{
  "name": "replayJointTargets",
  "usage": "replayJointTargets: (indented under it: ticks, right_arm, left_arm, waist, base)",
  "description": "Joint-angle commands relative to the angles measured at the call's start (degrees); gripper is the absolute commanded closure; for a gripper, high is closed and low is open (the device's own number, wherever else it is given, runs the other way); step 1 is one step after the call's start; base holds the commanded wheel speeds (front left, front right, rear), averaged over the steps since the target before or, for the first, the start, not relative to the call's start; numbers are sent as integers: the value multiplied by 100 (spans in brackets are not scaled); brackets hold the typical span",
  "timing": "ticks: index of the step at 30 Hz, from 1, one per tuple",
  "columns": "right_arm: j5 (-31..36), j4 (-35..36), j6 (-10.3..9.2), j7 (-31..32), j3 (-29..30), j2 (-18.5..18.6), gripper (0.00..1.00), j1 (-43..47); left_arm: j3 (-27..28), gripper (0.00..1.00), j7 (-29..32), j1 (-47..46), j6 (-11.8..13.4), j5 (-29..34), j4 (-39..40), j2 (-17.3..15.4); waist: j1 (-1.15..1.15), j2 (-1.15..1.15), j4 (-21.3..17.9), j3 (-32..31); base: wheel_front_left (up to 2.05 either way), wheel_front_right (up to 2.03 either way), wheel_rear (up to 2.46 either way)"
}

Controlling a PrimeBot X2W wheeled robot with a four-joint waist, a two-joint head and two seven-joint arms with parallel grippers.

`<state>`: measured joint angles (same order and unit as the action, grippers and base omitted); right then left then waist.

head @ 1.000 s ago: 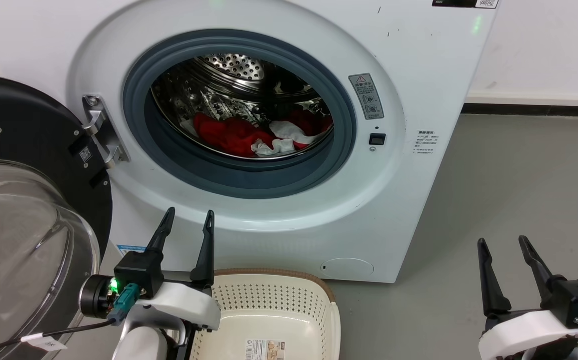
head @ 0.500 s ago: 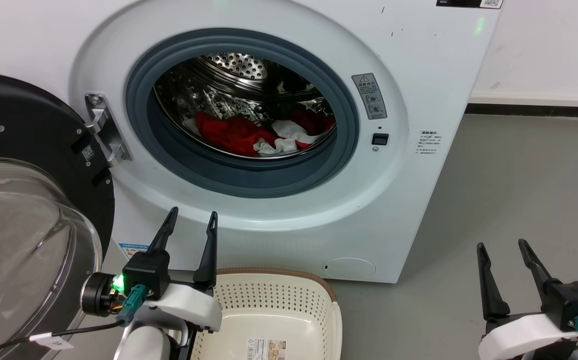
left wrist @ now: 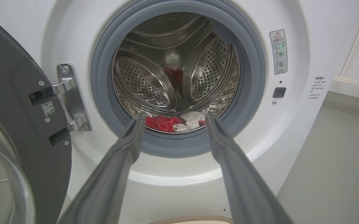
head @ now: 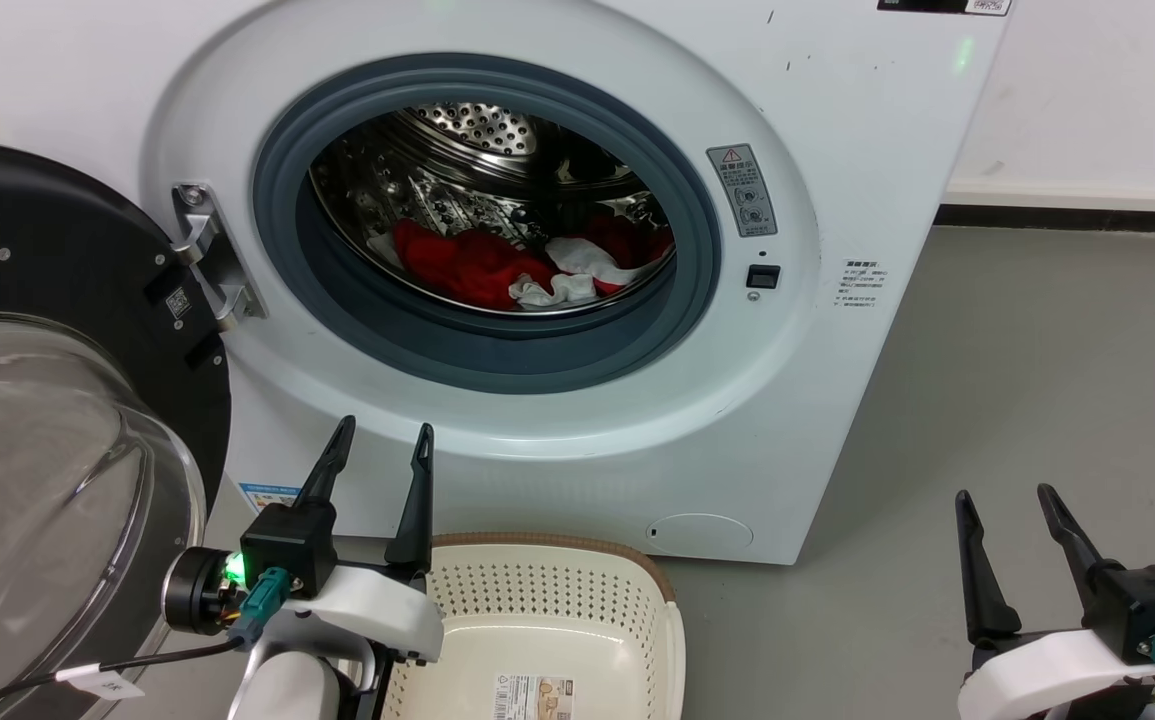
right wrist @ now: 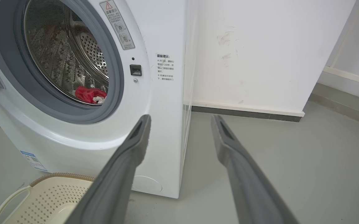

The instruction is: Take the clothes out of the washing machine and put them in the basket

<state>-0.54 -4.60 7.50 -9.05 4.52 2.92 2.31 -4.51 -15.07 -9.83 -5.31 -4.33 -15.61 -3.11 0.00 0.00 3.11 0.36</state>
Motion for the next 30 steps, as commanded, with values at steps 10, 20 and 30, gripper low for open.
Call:
replayJointTargets:
  ticks: [10, 20, 30]
  right_arm:
    - [-19, 242, -2, 68, 10, -7, 0, -151]
    - [25, 888, -2, 183, -47, -7, 0, -653]
    - [-187, 1269, -2, 168, -128, -8, 0, -1393]
  left_arm:
    - [-48, 0, -16, -339, 103, -90, 13, 19]
    - [5, 0, -16, -1212, 212, -163, 87, 25]
    - [113, 0, -16, -2370, 124, -121, -257, -3]
  waist:
    - [0, 0, 9, 302]
    - [0, 0, -184, 1451]
    - [0, 0, -444, 2758]
  base:
    - [0, 0, 0]
    - [0, 0, 0]
    - [0, 0, 0]
